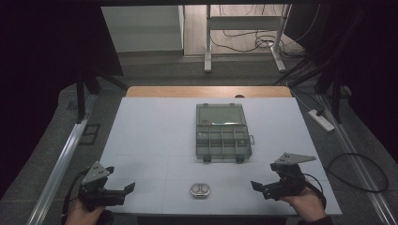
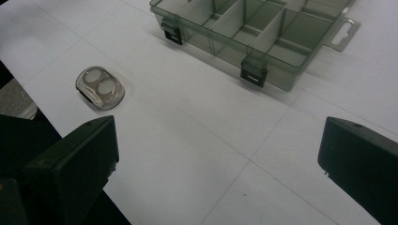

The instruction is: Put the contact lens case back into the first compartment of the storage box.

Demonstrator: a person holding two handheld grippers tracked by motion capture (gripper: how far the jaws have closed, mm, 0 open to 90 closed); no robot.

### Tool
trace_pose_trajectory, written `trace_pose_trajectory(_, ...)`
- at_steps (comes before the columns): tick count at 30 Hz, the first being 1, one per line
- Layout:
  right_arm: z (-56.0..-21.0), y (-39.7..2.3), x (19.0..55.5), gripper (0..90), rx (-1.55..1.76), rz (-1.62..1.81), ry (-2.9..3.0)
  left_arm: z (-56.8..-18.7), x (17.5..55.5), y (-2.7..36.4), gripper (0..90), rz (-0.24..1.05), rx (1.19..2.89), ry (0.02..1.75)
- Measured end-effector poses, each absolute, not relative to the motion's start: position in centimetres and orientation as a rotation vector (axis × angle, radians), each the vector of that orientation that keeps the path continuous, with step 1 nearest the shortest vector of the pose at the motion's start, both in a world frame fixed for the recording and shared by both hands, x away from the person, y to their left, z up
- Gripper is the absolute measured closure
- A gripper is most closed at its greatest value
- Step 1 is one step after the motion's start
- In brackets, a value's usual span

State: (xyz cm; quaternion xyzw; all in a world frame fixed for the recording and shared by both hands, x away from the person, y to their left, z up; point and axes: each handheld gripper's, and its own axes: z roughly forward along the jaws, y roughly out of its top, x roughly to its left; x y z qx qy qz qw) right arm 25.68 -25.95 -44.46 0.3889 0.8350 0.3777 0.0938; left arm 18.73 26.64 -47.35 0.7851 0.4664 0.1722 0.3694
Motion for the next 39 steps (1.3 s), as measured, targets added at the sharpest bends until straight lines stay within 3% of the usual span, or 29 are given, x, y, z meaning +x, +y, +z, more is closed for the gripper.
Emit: trace_pose_trajectory(39, -46.1, -17.4, 27.7, 0.0, 0.871, 1.082, 2.729, -47.3, 18.7, 26.7, 3.6, 0.443, 2.005, 1.205)
